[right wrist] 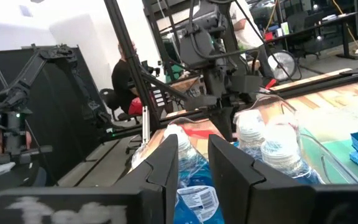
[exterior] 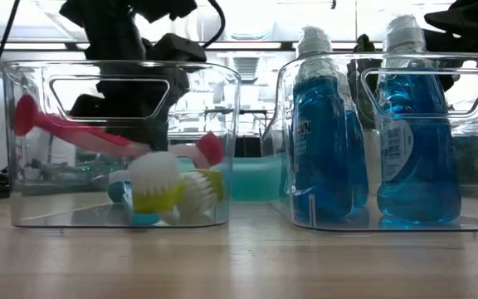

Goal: Pick & Place Kitchen Sink Supplies
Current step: Put the red toilet brush into the left transparent bin, then return to Home Position

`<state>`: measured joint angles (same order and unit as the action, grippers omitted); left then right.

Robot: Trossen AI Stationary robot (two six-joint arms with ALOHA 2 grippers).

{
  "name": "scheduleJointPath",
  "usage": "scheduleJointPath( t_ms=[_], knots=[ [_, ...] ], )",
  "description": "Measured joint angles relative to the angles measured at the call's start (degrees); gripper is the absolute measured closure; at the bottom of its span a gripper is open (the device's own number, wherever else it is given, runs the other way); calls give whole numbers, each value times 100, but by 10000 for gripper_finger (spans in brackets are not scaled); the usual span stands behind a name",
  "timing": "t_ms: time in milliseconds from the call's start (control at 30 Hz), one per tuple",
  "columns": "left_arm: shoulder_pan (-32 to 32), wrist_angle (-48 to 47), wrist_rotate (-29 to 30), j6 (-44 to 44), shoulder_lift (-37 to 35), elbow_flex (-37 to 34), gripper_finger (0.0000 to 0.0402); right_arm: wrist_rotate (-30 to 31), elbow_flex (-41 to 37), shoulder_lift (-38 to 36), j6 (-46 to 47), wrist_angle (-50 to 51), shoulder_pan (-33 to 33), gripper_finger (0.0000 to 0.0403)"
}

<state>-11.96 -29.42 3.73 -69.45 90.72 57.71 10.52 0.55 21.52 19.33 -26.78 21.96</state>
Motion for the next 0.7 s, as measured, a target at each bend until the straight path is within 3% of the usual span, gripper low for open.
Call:
scheduleJointPath(
  t_ms=[367, 700],
  knots=[
    [153, 168, -9, 30, 146, 0, 336, 0, 1, 0, 0, -1, 0, 335],
    [290, 391, -494, -112, -54, 3, 252, 0, 1, 2, 0, 1, 2, 320]
  ],
)
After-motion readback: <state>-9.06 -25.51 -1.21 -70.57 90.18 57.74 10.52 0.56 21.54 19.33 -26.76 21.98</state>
